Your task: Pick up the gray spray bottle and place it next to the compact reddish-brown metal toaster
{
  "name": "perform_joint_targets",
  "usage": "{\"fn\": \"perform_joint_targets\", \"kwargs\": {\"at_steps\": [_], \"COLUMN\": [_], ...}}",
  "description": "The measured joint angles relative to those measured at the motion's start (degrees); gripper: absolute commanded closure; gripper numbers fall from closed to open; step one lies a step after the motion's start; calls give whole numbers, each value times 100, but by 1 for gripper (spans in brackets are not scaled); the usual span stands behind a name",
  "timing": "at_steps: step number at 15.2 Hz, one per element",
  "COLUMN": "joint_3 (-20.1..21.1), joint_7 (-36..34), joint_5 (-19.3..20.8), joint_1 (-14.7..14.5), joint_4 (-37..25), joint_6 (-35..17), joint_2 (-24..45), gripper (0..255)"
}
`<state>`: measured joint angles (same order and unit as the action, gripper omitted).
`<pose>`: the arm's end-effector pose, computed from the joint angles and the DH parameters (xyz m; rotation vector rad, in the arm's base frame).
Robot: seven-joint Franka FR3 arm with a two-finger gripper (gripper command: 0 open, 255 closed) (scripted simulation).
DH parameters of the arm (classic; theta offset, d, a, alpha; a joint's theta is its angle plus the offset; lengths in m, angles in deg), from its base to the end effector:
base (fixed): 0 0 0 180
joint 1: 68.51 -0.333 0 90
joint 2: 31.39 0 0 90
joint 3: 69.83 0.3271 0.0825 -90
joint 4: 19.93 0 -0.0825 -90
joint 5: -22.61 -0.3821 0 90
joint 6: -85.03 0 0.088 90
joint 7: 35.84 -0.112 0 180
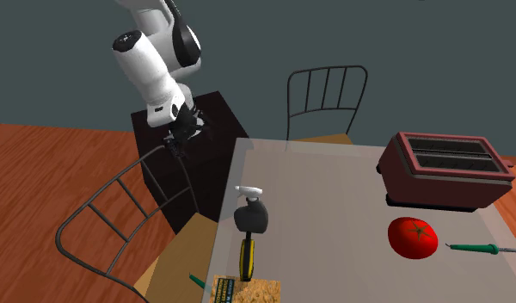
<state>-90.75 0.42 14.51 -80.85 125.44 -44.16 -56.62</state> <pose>0.4103 -0.0599 0.4359 -2.8569 -0.6128 -0.3164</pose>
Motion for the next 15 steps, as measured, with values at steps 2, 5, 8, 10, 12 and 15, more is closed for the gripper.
{"fn": "perform_joint_targets", "kwargs": {"at_steps": [2, 5, 8, 10, 12, 15], "joint_3": [-314, -719, -991, -1076, -1070, -893], "joint_7": [731, 1884, 3125, 3959, 4788, 5841], "joint_5": [-324, -1034, -1934, -2610, -3253, -4047], "joint_1": [-276, -741, -1124, -1274, -1274, -1149], "joint_4": [-173, -501, -900, -1322, -1741, -2343], "joint_6": [-357, -772, -972, -936, -825, -634], "joint_2": [457, 1171, 1874, 2430, 2955, 3655], "gripper": [0, 0, 0, 0, 0, 0]}}
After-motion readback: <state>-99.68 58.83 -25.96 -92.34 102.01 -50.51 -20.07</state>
